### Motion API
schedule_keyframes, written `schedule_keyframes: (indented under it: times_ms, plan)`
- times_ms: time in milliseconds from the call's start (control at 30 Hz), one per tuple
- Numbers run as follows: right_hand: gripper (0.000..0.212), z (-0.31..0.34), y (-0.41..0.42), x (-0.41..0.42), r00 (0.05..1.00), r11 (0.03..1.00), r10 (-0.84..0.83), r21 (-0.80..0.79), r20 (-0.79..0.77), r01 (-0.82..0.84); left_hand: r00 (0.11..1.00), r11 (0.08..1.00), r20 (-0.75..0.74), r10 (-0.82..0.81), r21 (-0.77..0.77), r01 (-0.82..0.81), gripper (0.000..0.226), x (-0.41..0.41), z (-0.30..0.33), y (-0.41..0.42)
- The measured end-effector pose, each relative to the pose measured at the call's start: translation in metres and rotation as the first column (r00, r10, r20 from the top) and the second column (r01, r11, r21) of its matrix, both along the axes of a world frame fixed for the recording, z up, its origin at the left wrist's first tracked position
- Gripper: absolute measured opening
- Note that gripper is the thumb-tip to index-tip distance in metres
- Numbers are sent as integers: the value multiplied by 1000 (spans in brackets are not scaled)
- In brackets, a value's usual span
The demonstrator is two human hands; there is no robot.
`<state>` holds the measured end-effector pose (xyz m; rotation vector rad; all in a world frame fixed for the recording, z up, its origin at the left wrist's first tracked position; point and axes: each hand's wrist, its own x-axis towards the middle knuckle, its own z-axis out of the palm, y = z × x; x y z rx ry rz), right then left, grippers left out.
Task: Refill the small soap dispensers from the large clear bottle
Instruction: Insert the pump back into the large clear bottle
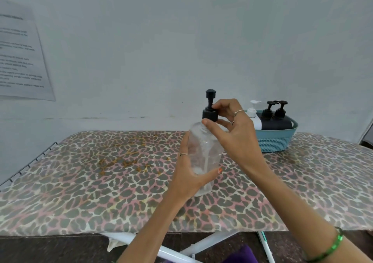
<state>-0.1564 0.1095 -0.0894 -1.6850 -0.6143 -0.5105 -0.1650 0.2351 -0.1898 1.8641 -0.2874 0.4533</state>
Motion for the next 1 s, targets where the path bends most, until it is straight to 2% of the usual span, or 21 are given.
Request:
schedule_keyframes:
  times_ms: [200,533,733,900,1000]
  plan:
    - [24,-1,4,5,999,1000,26,-14,-24,-26,1000,999,-4,8,-33,-8,110,1,-7,3]
    - [25,8,4,12,998,996,54,-75,-32,-57,999,999,21,33,2,-33,113,0,-16,3]
    - [28,7,11,10,999,991,-30,-133,24,32,999,999,14,36,-6,-36,114,1,-16,2]
    - [30,-1,20,10,991,985,-123,-111,56,129,999,999,14,37,6,-37,112,0,-21,4]
    - [23,-4,20,7,993,990,-103,-94,54,108,999,999,12,39,9,-39,111,0,-23,4]
